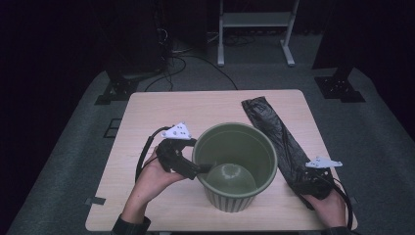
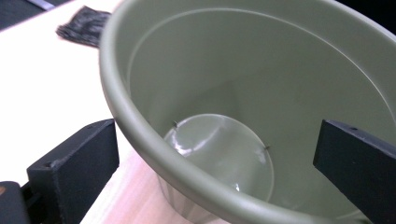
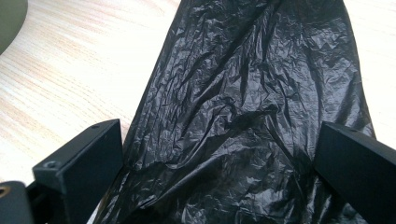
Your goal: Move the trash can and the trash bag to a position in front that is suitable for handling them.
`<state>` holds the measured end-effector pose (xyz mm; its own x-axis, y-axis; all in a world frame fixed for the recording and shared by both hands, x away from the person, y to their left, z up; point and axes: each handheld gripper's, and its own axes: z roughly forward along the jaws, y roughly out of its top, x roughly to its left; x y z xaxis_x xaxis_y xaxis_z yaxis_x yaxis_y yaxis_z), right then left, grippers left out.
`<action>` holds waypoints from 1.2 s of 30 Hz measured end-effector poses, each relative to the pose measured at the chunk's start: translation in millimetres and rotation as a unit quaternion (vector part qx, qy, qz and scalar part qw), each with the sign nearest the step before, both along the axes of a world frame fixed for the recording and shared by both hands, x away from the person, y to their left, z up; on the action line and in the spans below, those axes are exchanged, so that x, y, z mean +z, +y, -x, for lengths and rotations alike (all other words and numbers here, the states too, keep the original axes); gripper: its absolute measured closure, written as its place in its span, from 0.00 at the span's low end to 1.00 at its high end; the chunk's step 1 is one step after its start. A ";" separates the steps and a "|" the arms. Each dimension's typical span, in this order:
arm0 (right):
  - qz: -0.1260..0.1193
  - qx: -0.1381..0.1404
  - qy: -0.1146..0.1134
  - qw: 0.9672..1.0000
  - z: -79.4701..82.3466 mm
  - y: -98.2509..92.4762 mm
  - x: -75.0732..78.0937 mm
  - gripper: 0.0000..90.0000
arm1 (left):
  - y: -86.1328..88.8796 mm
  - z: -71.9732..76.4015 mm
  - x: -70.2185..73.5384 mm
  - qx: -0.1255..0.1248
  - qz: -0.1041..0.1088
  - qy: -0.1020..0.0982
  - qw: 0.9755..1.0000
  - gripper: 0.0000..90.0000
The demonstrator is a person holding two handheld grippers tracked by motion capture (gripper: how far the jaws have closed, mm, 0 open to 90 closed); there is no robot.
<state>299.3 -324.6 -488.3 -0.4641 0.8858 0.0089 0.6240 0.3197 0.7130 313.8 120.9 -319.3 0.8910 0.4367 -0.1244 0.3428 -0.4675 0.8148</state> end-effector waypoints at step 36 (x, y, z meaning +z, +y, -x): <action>0.009 -0.020 0.002 1.000 0.3 -4.6 6.1 0.00 | 99.7 29.0 -49.4 0.093 0.020 -0.038 0.995 0.00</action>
<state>299.0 -329.2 -482.2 -0.4281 0.9037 -0.0050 0.6394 0.3068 0.7050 284.8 220.6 -368.7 0.8029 0.5908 -0.0800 0.3564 -0.3679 0.8589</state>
